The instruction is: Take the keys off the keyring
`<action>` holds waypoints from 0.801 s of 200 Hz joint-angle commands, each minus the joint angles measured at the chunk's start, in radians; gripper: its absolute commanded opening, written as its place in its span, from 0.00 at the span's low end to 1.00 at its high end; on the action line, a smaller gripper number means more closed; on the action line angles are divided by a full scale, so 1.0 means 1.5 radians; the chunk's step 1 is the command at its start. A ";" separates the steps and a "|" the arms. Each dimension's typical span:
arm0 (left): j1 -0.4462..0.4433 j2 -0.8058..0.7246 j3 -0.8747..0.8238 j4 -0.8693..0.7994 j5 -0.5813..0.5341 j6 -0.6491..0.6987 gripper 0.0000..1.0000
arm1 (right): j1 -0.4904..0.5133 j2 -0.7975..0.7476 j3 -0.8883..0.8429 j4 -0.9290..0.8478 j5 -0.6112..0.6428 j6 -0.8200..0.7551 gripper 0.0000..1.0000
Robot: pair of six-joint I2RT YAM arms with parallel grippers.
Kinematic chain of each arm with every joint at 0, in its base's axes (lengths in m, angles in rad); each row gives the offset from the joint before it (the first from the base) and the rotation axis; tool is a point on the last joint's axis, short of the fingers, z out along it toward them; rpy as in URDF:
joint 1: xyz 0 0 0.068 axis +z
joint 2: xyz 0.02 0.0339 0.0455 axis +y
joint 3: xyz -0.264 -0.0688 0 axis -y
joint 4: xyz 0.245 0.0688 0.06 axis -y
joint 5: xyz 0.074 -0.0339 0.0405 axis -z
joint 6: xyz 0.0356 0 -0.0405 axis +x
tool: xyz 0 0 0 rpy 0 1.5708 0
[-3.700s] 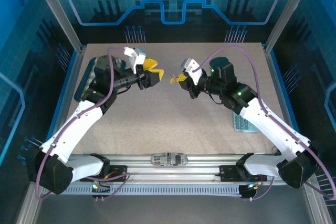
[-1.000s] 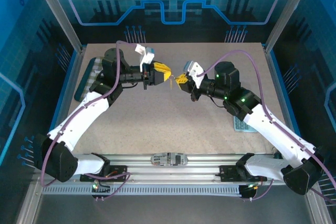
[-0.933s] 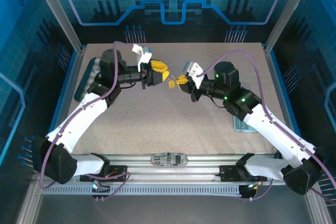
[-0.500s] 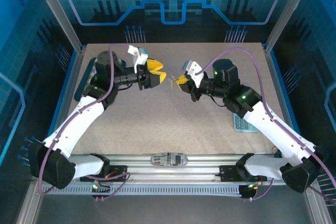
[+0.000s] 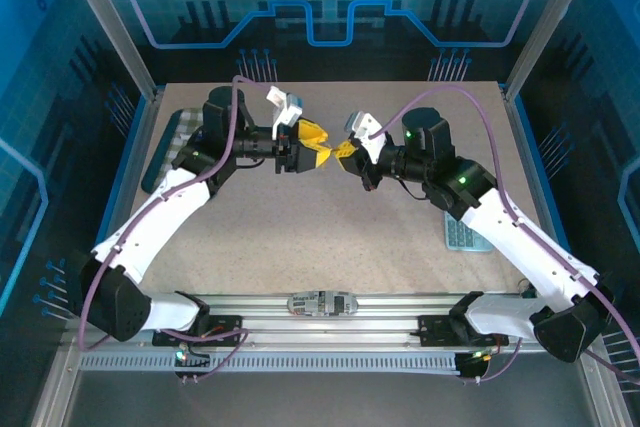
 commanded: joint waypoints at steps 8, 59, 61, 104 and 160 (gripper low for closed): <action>-0.004 0.013 0.035 -0.037 0.033 0.024 0.41 | 0.011 0.005 0.023 -0.006 -0.014 -0.009 0.00; -0.003 0.007 0.029 -0.018 0.026 0.013 0.24 | 0.011 0.005 0.021 -0.007 -0.013 -0.011 0.00; -0.003 0.007 0.029 -0.017 0.027 0.012 0.23 | 0.011 0.005 0.021 -0.007 -0.013 -0.011 0.00; 0.002 0.003 0.024 -0.006 0.034 0.003 0.00 | 0.011 -0.001 0.016 -0.004 -0.009 -0.012 0.00; 0.027 -0.004 -0.018 0.131 0.025 -0.128 0.00 | 0.010 -0.019 -0.012 0.030 -0.003 -0.011 0.00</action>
